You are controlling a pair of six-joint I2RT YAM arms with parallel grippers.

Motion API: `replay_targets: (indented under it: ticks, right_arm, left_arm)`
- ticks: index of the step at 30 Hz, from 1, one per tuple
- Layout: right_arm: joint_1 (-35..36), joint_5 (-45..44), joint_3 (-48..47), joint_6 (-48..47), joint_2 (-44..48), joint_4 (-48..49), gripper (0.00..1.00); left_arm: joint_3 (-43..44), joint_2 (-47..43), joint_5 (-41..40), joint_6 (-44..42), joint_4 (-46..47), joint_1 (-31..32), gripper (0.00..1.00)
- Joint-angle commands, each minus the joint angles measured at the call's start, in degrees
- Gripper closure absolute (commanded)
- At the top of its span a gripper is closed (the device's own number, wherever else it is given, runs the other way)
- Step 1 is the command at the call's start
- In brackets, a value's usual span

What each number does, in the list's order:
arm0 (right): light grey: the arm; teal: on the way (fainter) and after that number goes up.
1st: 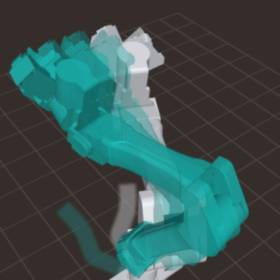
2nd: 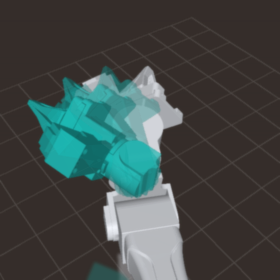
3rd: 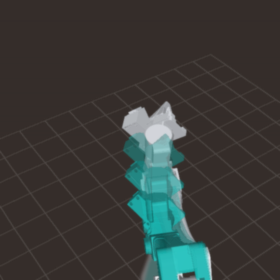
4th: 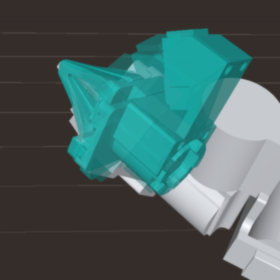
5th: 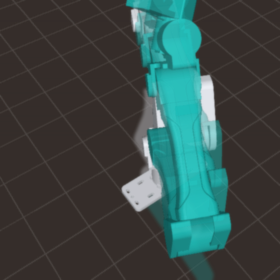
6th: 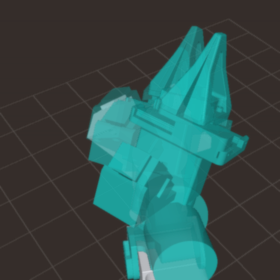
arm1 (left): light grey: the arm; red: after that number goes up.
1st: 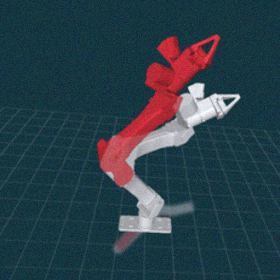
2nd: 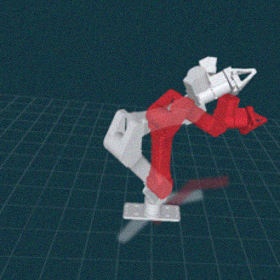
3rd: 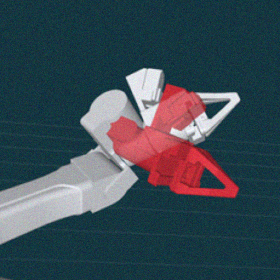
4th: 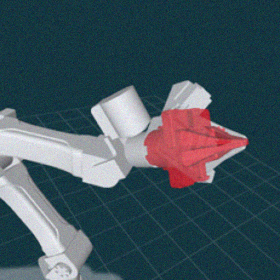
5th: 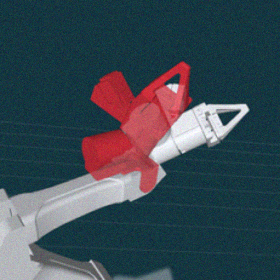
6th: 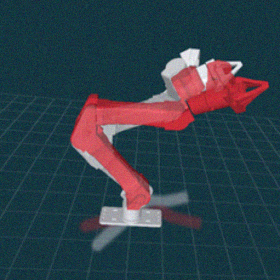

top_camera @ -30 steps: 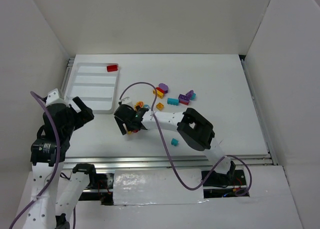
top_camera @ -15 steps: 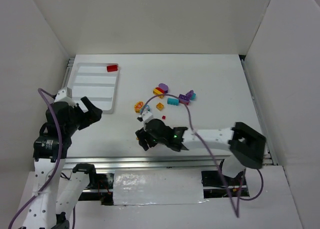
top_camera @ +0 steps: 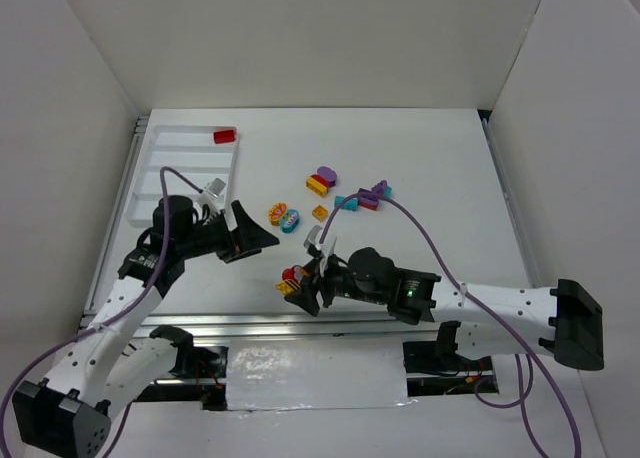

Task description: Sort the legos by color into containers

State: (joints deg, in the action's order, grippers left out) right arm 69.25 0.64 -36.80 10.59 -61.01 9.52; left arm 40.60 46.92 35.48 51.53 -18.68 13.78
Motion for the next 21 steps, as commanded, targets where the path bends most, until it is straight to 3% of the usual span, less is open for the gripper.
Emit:
replay_targets:
  ticks: [1,7,16,19,21]
  right_arm:
    - [2.02,-0.55,-2.22,-3.03,1.08,-0.99,1.00]
    - [5.80,-9.95,-5.04,-5.14,-1.91,-3.54,1.00]
    - [5.98,-14.70,-4.86,-5.40,-1.83,-1.96,0.99]
    - [5.89,-15.41,-5.13,-5.84,-1.57,-1.87,0.99]
    - [5.81,-15.58,-5.13,-6.19,-1.30,-1.52,0.99]
  left_arm:
    - [1.68,1.77,1.79,2.52,7.42,5.89,0.01]
    - [-0.08,4.33,-0.06,2.70,7.87,11.09,0.03]
    - [-1.66,3.36,-3.23,4.98,10.85,17.76,0.16]
    - [-1.40,4.15,-4.10,5.07,11.82,20.40,0.21]
    - [-0.96,5.20,-4.46,5.07,12.70,21.55,0.32]
